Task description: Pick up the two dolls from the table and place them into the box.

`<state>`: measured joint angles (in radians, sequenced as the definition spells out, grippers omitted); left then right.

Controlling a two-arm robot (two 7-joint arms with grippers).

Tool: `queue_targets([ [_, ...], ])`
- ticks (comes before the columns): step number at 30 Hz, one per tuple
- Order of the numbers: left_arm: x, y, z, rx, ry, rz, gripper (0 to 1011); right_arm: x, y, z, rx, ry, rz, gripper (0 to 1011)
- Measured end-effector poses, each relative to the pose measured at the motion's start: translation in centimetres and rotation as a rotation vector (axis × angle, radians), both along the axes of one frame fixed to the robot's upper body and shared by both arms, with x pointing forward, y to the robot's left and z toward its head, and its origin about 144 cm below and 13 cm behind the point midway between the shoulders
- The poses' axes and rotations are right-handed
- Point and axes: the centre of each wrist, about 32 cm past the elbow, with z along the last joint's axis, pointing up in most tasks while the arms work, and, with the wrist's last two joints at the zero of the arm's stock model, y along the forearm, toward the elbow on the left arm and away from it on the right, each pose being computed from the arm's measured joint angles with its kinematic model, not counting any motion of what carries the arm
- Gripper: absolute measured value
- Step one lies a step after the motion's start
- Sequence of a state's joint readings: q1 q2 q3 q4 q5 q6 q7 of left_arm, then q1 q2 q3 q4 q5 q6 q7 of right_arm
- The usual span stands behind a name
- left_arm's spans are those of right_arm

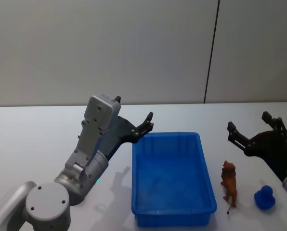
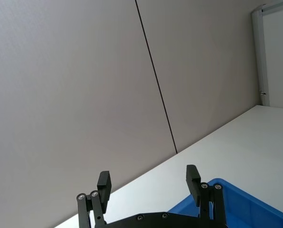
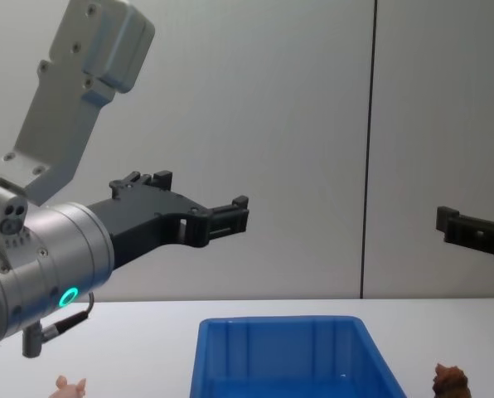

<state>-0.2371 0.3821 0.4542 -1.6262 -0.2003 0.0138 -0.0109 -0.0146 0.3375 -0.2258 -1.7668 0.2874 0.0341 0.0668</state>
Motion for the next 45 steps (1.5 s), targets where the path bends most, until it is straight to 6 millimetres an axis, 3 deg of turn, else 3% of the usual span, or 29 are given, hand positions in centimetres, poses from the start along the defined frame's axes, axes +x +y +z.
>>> queue_targets([
  [24,0.0,0.0,0.0,0.000,0.000,0.000,1001,0.0,-0.2,0.0,0.001,0.002,-0.002,1001],
  [45,0.0,0.0,0.0,0.000,0.000,0.000,1001,0.4,-5.3,-0.6,-0.037,0.160,0.007,1001],
])
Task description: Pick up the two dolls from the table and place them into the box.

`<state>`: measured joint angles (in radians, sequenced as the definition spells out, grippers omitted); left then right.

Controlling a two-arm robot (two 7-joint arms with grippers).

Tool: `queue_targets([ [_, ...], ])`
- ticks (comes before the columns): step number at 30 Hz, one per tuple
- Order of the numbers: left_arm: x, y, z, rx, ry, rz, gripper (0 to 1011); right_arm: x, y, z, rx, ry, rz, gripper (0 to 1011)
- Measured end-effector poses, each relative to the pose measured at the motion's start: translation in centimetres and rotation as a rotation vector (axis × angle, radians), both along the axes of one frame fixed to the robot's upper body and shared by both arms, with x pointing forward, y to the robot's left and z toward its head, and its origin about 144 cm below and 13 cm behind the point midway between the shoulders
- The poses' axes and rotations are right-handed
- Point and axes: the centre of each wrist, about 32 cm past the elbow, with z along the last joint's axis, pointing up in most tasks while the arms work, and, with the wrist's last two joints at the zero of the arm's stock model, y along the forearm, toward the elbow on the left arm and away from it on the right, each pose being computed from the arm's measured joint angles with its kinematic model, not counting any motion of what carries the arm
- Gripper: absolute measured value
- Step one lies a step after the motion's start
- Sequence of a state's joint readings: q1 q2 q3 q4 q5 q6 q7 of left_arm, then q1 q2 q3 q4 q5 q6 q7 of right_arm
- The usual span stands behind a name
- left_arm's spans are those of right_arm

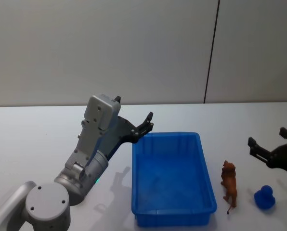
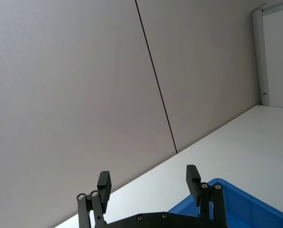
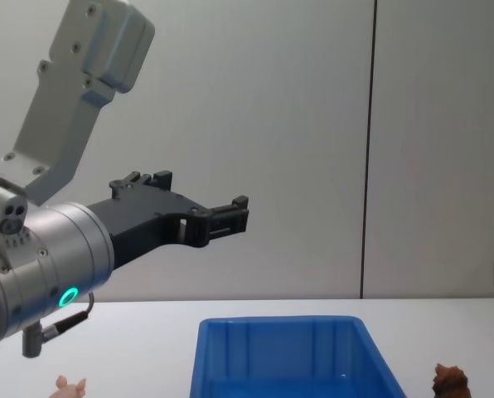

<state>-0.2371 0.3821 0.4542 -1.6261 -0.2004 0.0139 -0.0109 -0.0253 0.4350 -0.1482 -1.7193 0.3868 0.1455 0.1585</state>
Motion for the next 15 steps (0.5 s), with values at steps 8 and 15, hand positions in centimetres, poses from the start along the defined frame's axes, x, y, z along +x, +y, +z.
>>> queue_targets([
  [8,0.0,0.0,0.0,0.000,0.000,0.000,1001,0.1,-1.8,-0.6,-0.037,0.088,0.027,1001],
  [15,0.0,0.0,0.0,0.000,0.000,0.000,1001,0.1,-2.8,-1.5,-0.057,0.154,0.046,1001],
])
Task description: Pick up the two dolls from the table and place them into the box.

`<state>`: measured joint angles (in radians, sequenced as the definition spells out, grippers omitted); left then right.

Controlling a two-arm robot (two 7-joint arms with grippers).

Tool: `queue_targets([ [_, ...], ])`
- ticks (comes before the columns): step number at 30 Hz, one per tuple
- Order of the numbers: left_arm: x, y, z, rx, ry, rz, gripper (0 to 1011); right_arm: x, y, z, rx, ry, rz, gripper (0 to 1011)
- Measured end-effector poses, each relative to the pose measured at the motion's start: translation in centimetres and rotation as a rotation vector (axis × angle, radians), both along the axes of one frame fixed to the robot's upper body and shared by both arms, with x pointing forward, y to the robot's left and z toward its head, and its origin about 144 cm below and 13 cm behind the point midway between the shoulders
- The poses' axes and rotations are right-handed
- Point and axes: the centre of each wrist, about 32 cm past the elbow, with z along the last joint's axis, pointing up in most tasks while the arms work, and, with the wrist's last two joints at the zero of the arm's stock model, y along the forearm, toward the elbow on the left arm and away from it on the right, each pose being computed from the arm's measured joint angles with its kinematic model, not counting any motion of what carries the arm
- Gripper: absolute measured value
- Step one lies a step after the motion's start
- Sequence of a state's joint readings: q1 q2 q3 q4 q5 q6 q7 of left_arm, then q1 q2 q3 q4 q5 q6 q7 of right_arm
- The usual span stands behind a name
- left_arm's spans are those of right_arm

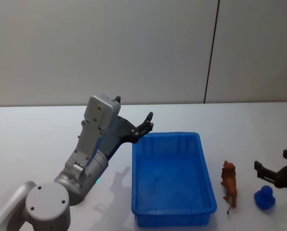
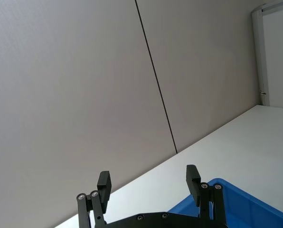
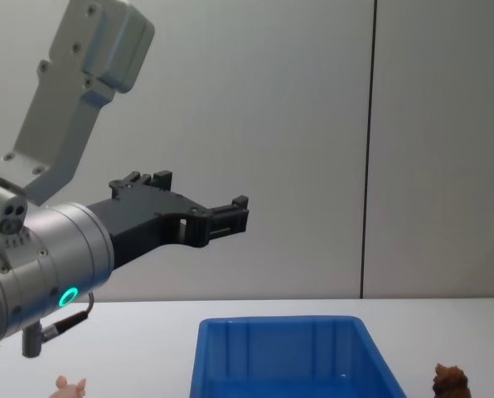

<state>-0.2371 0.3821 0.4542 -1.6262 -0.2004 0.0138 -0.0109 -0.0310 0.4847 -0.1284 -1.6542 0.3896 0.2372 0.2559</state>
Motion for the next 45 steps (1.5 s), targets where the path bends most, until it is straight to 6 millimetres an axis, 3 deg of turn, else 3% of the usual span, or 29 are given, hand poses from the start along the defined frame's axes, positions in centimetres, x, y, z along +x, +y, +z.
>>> queue_targets([
  [33,0.0,0.0,0.0,0.000,0.000,0.000,1001,-0.4,-0.4,-4.1,-0.024,0.187,0.041,998],
  [38,0.0,0.0,0.0,0.000,0.000,0.000,1001,-0.2,-0.3,-4.4,-0.022,0.194,0.041,903],
  [45,0.0,0.0,0.0,0.000,0.000,0.000,1001,0.0,-0.2,-4.6,-0.021,0.200,0.040,684],
])
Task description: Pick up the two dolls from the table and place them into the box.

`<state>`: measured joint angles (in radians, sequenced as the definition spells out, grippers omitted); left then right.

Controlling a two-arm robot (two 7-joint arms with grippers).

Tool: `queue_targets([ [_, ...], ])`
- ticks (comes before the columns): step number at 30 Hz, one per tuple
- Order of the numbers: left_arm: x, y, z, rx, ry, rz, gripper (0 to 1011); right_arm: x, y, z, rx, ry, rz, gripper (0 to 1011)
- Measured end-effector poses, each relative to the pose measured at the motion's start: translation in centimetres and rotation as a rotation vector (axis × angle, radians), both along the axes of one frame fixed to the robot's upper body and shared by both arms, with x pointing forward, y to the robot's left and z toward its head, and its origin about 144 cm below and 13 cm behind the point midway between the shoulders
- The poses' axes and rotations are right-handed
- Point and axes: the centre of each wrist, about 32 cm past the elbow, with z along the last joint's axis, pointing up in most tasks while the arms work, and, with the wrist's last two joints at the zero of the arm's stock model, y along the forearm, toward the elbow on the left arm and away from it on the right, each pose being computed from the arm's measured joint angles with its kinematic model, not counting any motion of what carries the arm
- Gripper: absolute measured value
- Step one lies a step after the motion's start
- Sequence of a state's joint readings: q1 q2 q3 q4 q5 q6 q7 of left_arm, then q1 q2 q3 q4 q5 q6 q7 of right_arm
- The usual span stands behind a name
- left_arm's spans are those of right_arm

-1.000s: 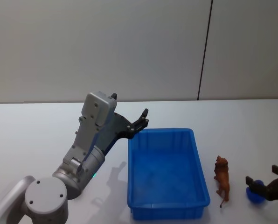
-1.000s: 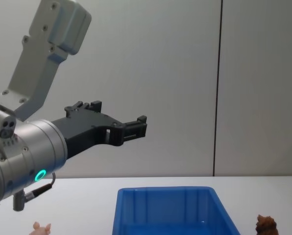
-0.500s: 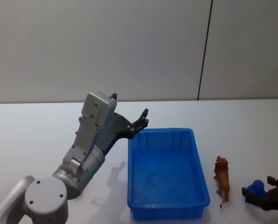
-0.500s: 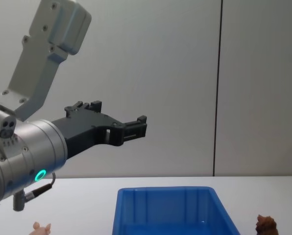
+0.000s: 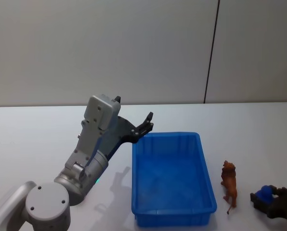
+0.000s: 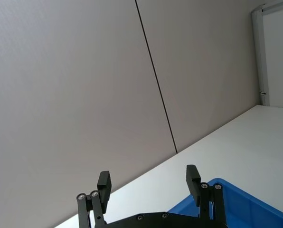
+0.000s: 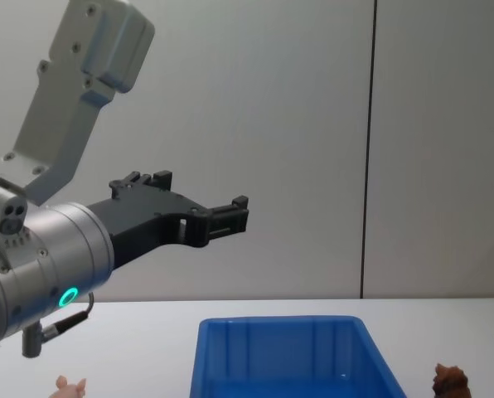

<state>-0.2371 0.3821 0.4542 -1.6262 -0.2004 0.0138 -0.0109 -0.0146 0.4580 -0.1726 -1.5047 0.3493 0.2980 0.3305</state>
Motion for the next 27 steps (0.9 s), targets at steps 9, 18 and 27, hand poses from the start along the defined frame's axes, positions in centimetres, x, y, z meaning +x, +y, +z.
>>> queue_targets([
  [9,0.0,0.0,0.0,0.000,0.000,0.000,1001,0.2,0.1,-0.2,0.002,0.001,-0.001,495],
  [18,0.0,0.0,0.0,0.000,0.000,0.000,1001,0.5,0.3,0.0,0.009,-0.033,-0.005,426],
  [27,0.0,0.0,0.0,0.000,0.000,0.000,1001,1.1,0.7,1.2,0.033,-0.129,-0.003,371],
])
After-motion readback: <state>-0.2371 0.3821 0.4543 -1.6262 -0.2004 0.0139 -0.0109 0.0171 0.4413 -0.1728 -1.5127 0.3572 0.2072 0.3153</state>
